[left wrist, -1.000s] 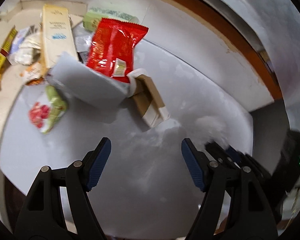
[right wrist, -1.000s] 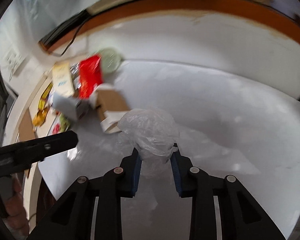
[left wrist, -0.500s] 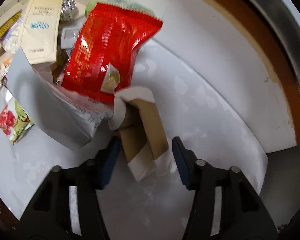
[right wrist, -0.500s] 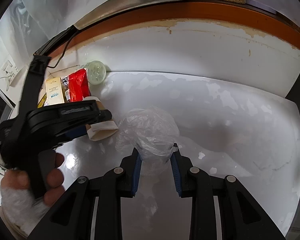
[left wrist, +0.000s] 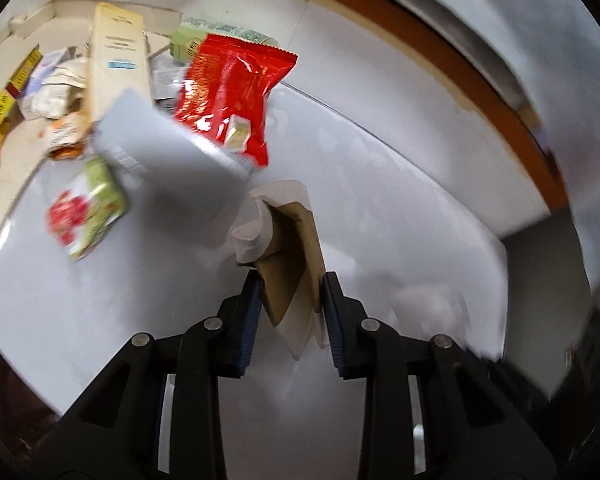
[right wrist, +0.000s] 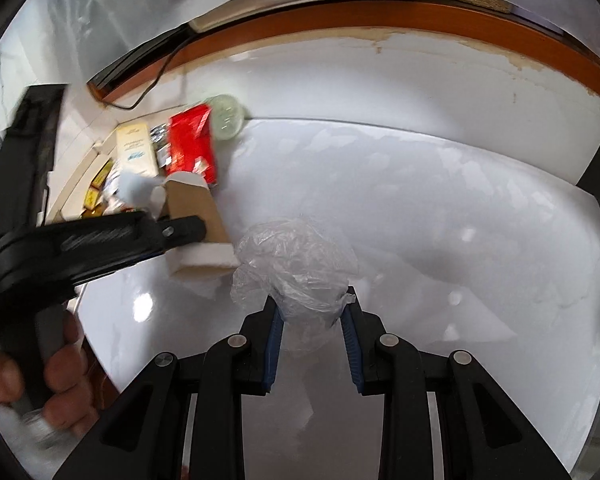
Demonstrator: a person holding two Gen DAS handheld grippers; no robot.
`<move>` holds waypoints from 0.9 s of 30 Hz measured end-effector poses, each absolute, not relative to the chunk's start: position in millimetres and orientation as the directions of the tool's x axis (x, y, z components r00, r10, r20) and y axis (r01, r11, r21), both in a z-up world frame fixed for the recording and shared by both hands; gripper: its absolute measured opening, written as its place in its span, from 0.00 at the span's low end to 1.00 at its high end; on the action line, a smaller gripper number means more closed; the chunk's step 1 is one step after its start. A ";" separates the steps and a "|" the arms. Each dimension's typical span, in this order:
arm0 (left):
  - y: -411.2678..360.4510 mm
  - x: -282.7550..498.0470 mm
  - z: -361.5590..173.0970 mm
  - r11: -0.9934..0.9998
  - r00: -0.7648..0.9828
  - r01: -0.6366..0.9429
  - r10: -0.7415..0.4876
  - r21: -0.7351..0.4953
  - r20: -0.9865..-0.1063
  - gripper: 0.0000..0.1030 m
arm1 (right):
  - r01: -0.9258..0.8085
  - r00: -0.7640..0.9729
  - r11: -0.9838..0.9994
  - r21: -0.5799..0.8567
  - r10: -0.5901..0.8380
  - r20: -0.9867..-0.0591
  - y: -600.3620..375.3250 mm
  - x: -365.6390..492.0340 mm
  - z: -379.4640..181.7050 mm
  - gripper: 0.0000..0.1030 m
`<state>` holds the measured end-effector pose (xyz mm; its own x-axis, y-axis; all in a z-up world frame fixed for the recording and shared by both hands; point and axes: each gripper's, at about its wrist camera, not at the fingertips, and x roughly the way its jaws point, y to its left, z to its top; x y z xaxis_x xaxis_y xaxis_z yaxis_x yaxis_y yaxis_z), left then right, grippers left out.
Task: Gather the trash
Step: 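Grasp the brown-white paper box with the left tool while right holds bag, then carry both items down over the floor bin and open both tools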
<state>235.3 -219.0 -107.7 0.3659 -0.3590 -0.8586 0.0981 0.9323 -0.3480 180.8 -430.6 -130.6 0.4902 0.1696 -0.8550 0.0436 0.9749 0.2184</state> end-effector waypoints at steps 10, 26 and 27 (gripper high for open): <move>-101.7 125.1 -70.5 0.965 0.454 0.156 -0.261 -0.212 -0.852 0.26 | -0.098 0.465 0.972 0.214 0.235 -0.853 -342.4 133.3 -116.1 0.27; 21.8 12.6 -144.2 0.991 0.461 0.062 -0.130 -0.115 -0.878 0.26 | -0.427 0.377 0.889 0.167 0.342 -0.860 -150.2 41.9 -147.2 0.27; 25.2 9.1 -153.1 0.992 0.454 0.056 -0.129 -0.116 -0.882 0.26 | -0.440 0.366 0.883 0.160 0.340 -0.867 -141.3 35.8 -155.1 0.27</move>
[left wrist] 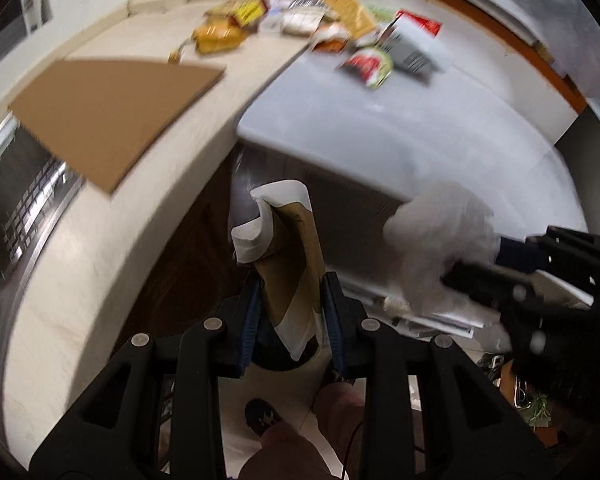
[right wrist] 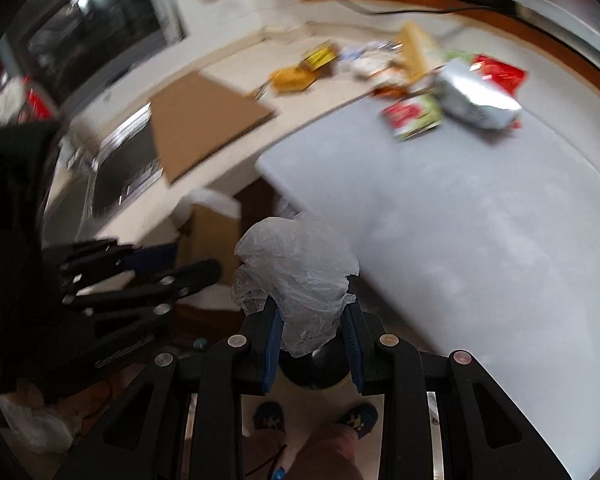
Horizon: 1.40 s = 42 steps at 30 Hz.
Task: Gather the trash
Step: 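Carry both items down over the floor bin and open both tools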
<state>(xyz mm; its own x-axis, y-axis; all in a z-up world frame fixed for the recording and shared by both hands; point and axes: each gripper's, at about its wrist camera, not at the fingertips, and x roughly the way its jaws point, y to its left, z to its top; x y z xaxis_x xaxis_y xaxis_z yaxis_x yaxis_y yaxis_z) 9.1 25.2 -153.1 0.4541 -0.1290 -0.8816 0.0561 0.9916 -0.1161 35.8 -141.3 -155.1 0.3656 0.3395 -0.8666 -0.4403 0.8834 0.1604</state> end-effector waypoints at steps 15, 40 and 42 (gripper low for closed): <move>27.0 -2.3 -373.3 0.995 0.331 0.003 -0.094 -0.099 -0.939 0.26 | -0.379 0.190 0.911 0.163 0.249 -0.950 -108.2 14.1 -418.4 0.27; 47.3 13.8 -473.5 0.991 0.226 -0.051 -0.108 -0.123 -0.968 0.70 | -0.216 0.102 0.948 0.233 0.259 -0.961 -132.2 39.7 -549.5 0.48; 44.2 15.6 -467.1 0.990 0.227 -0.047 -0.117 -0.131 -0.967 0.70 | -0.212 0.109 0.950 0.228 0.255 -0.961 -135.2 42.0 -537.1 0.48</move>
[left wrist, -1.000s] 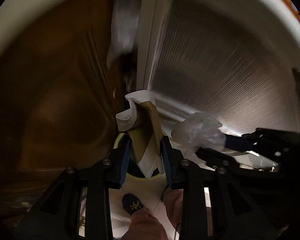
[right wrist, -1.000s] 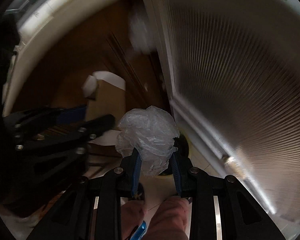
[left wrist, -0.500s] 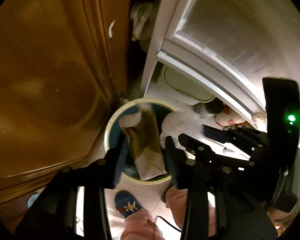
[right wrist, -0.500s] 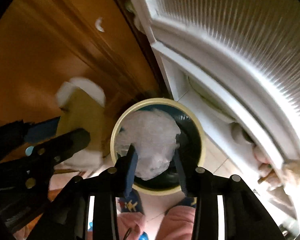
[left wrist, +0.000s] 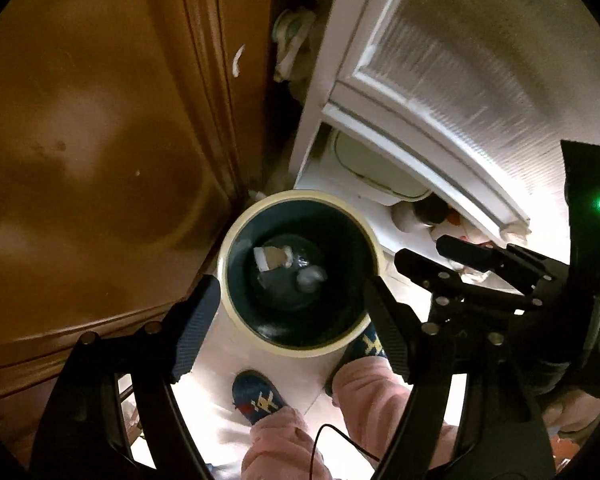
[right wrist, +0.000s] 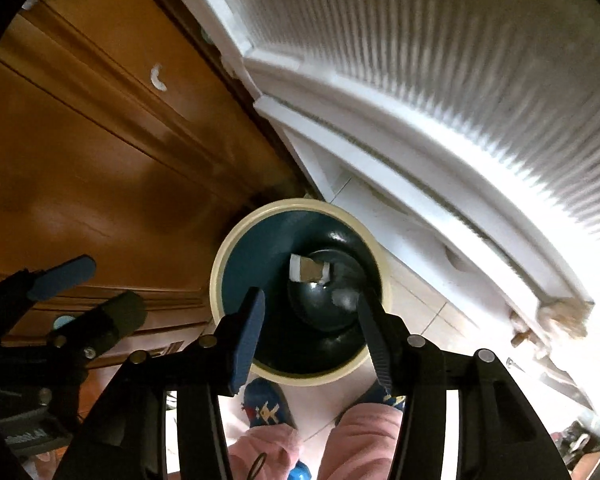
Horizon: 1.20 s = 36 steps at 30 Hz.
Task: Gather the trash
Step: 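Carry both items down over the floor bin and open both tools, then raise both tools back toward the cluttered table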
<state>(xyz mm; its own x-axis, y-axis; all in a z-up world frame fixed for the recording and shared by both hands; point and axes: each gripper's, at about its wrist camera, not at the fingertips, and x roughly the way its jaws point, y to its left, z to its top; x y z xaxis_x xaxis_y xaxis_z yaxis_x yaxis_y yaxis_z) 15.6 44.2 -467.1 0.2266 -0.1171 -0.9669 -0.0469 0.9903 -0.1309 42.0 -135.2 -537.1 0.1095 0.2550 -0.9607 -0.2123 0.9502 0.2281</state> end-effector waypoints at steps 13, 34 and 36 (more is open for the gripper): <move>28.1 -6.8 -321.1 0.987 0.322 0.039 -0.159 -0.155 -0.933 0.70 | -0.168 0.176 0.961 0.219 0.248 -0.953 -156.1 32.5 -409.1 0.48; 35.4 -35.4 -58.1 0.976 0.665 0.214 -0.171 -0.034 -0.727 0.75 | -0.269 0.570 0.953 0.137 0.272 -0.775 -162.9 -17.9 -110.9 0.48; 32.3 -32.9 -37.4 0.977 0.700 0.213 -0.157 -0.006 -0.696 0.75 | -0.267 0.609 0.955 0.127 0.269 -0.746 -163.0 -19.8 -84.8 0.48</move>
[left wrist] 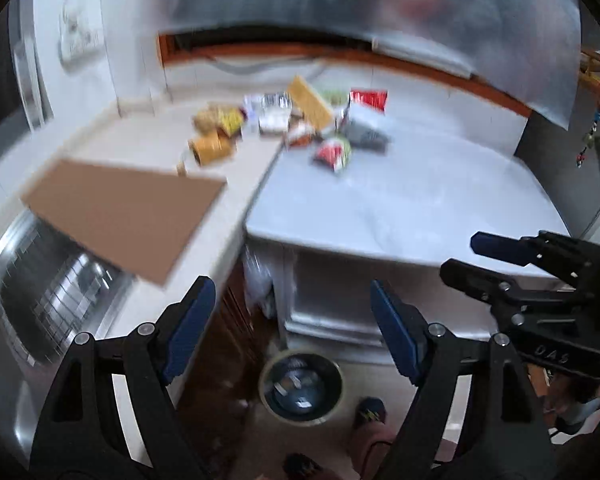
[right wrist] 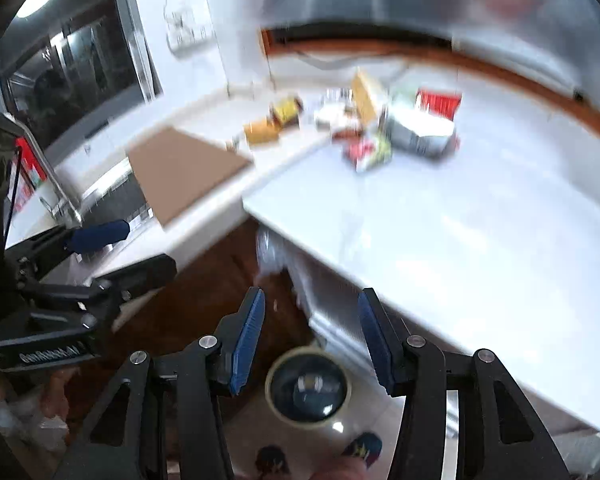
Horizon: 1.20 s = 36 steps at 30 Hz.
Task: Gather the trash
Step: 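Raise both tools back toward the cluttered table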
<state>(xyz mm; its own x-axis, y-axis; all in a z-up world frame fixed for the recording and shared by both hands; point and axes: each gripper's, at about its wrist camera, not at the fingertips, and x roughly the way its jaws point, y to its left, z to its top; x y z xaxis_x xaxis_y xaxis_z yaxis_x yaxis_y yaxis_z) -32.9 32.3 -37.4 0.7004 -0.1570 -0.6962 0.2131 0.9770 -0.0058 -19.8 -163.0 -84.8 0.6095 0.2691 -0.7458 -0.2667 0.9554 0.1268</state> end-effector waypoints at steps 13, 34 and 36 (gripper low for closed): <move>37.3 25.1 38.8 0.994 0.741 0.109 -0.075 0.010 -0.667 0.75 | -0.219 0.718 0.975 0.040 0.189 -0.670 -177.3 26.7 9.9 0.48; -26.5 151.3 -2.0 0.996 0.676 -0.003 -0.061 -0.085 -0.734 0.75 | -0.314 0.693 0.949 -0.028 0.209 -0.690 -248.3 202.7 -23.3 0.62; -31.8 162.2 -10.4 0.996 0.667 -0.020 -0.050 -0.085 -0.743 0.75 | -0.319 0.689 0.947 -0.027 0.212 -0.693 -256.1 216.4 -26.8 0.64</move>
